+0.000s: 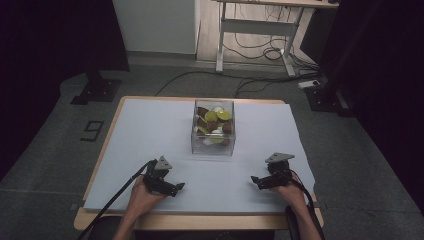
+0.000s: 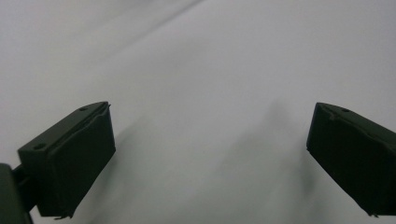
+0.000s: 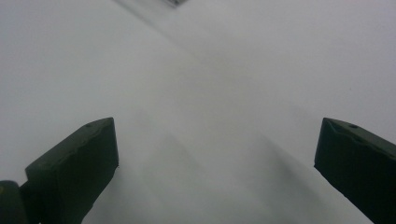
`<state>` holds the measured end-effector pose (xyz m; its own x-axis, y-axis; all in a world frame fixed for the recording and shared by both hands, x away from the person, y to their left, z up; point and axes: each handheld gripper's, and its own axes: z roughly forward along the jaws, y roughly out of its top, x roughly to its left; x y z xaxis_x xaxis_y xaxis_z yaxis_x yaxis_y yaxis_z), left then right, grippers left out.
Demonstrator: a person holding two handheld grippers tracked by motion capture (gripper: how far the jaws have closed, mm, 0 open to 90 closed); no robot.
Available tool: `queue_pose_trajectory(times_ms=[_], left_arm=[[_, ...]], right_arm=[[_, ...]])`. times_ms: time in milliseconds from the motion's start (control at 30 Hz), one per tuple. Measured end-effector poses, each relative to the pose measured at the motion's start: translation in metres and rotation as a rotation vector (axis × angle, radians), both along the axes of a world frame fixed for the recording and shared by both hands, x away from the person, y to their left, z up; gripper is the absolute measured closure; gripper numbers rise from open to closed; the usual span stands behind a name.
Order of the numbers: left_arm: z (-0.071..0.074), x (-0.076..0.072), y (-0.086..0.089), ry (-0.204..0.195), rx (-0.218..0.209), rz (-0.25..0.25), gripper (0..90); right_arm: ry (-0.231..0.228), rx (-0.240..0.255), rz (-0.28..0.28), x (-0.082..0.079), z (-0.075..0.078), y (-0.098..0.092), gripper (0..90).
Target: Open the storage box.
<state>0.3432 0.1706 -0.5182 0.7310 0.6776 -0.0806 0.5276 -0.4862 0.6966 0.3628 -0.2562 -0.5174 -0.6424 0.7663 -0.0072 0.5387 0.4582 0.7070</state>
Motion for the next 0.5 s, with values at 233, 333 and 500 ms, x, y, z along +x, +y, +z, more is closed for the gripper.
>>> queue_pose_trajectory(times_ms=[233,333,500], left_arm=[[0.009,0.002,-0.003,-0.017,-0.017,-0.026,5.4],[0.012,0.004,-0.004,-0.027,-0.015,-0.031,7.6],[0.024,0.01,-0.009,-0.044,-0.012,-0.05,12.1]], right_arm=[[-0.015,0.02,-0.001,-0.003,0.012,0.003,0.0],[-0.027,0.027,0.012,-0.004,0.017,0.007,0.0],[-0.018,0.05,0.009,-0.004,0.024,0.009,0.0]])
